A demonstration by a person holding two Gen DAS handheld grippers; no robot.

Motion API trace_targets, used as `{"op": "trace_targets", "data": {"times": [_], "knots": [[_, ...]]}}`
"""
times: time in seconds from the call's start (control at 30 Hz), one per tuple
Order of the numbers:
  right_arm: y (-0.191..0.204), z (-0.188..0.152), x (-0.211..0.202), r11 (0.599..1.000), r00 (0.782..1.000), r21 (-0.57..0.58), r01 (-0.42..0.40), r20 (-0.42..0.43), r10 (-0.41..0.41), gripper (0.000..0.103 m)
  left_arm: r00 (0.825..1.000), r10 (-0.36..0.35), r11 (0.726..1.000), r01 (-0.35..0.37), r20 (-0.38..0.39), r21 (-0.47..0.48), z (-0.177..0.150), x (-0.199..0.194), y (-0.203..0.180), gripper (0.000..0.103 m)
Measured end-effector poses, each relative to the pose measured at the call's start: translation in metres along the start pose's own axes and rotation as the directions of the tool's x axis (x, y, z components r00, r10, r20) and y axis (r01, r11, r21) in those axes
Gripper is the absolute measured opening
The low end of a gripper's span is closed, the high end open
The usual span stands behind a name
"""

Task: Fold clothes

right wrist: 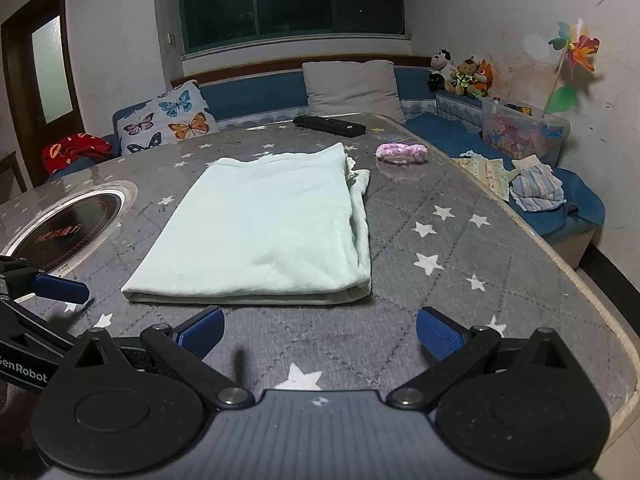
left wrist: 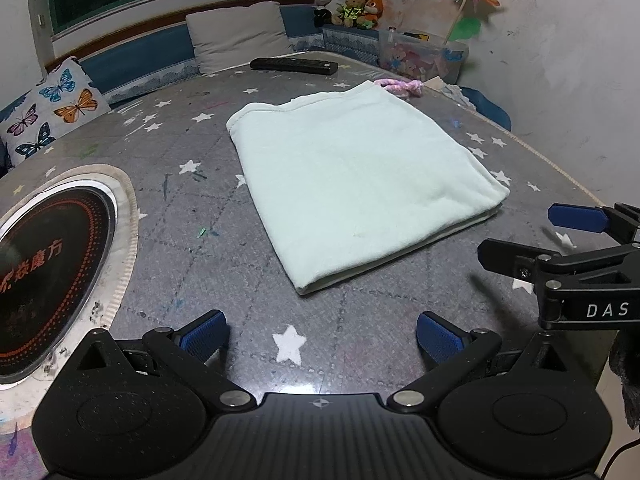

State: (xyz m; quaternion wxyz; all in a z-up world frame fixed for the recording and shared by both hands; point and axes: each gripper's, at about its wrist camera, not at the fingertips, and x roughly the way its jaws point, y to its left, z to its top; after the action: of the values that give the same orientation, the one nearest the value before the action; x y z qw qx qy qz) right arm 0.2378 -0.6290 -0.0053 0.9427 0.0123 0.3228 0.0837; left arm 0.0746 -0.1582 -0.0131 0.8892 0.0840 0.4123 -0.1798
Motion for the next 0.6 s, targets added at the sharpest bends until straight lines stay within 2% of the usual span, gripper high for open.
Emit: {"op": "trace_targets", "data": {"times": [0.6], "knots": [[0.003, 0.008, 0.008, 1.0, 1.0, -0.014, 0.0, -0.026, 0.0, 0.103, 0.999, 0.041, 0.999, -0.042, -0.035, -0.023, 0.011, 0.002, 0.007, 0.103]]}}
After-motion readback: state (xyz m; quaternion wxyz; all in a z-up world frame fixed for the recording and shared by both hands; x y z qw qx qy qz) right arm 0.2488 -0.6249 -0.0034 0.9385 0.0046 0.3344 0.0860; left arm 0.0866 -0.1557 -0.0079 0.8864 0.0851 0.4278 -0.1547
